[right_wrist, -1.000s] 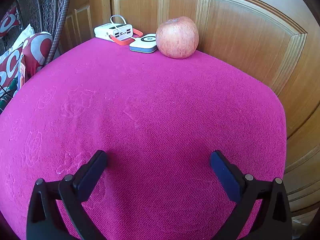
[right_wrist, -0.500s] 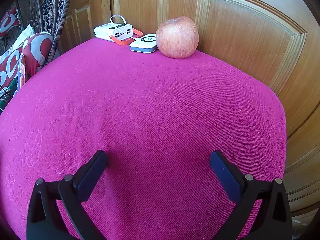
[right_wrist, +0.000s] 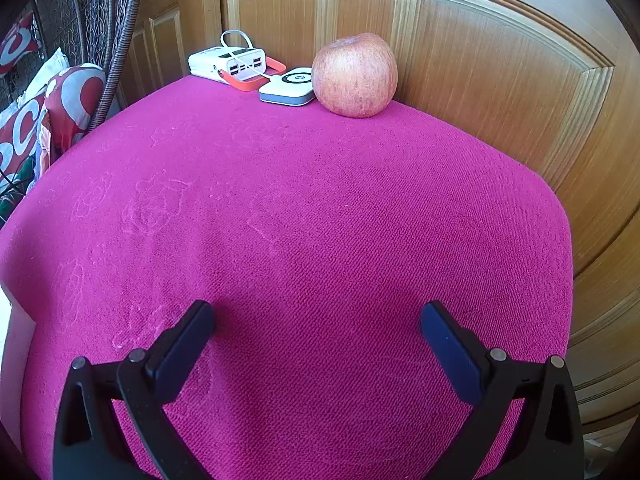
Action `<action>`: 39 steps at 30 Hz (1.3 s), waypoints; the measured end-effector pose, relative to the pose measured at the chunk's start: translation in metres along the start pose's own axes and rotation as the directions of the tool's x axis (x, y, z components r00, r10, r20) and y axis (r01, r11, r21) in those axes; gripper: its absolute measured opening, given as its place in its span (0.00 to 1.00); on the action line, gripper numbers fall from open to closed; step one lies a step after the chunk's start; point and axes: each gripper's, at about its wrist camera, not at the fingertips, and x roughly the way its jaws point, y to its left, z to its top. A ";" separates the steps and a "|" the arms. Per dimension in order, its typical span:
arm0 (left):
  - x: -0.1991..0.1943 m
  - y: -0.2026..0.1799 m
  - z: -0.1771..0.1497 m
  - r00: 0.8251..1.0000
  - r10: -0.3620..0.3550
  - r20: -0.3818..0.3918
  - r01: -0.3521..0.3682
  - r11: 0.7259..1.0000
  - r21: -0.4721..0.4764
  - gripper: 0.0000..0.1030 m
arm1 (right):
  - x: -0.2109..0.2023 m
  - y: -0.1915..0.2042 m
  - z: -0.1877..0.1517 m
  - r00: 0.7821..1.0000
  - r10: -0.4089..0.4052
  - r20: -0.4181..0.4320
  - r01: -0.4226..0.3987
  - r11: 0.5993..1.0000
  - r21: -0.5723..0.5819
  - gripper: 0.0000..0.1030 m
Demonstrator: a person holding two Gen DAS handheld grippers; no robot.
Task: Organize rigid objects
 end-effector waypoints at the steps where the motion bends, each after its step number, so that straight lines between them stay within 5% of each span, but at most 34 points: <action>1: 0.000 0.000 0.000 1.000 0.000 0.000 0.000 1.000 0.000 1.00 | 0.000 0.000 0.000 1.000 0.000 0.000 0.000 1.000 0.000 1.00; 39: -0.002 -0.001 -0.001 1.000 0.000 0.000 0.000 1.000 -0.001 1.00 | 0.000 0.001 0.000 1.000 0.001 0.000 -0.001 1.000 0.000 1.00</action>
